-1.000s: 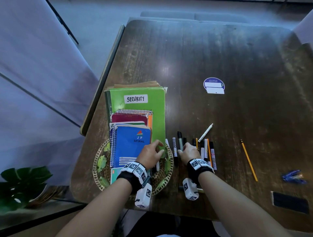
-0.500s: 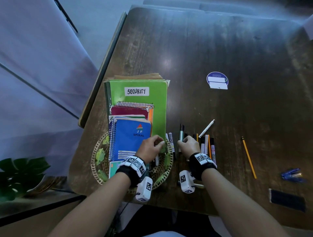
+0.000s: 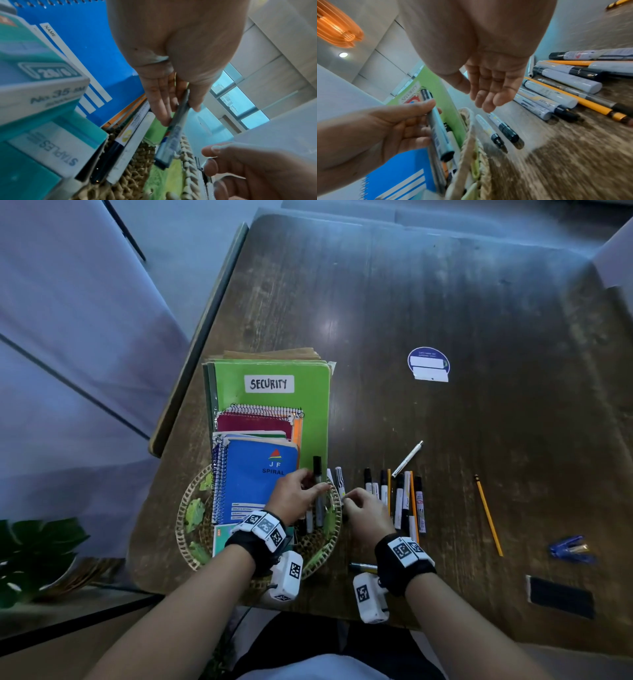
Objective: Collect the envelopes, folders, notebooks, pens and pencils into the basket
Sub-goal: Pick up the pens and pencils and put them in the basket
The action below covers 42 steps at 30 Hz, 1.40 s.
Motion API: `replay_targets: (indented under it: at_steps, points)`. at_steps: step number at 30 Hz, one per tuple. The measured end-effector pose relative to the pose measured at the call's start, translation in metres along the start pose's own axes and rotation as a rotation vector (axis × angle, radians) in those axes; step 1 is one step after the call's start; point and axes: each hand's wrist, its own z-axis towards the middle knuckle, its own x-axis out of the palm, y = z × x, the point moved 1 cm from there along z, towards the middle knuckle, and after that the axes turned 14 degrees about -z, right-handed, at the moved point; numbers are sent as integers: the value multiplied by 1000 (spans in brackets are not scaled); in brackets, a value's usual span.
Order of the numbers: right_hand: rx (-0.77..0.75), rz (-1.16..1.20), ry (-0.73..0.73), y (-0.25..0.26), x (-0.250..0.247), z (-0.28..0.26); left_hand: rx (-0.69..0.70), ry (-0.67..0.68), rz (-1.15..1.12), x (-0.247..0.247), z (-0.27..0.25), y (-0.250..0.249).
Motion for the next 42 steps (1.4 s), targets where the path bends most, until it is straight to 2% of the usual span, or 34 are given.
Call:
replay_targets:
  at_steps: [3,11,17,23,26,30,36,42]
  points:
    - [77,-87,-39,-14,-3,14,-7,-9,134,3,2,6]
    - [119,-343,72,-23,10,58,-68,22,382,19,6,16]
    - [135,-455,126,-13,23,78,-99,17,490,20,8,18]
    - [134,-466,138,-11,27,82,-132,44,602,23,7,18]
    - [151,-378,152,-13,15,79,-129,41,554,21,5,19]
    - [149,-204,79,-20,-5,68,-80,13,367,16,5,15]
    - [47,-3,30,-20,-23,43,-12,53,188,14,2,4]
    - [-50,127,25,-1,-15,19,37,53,64,14,1,-8]
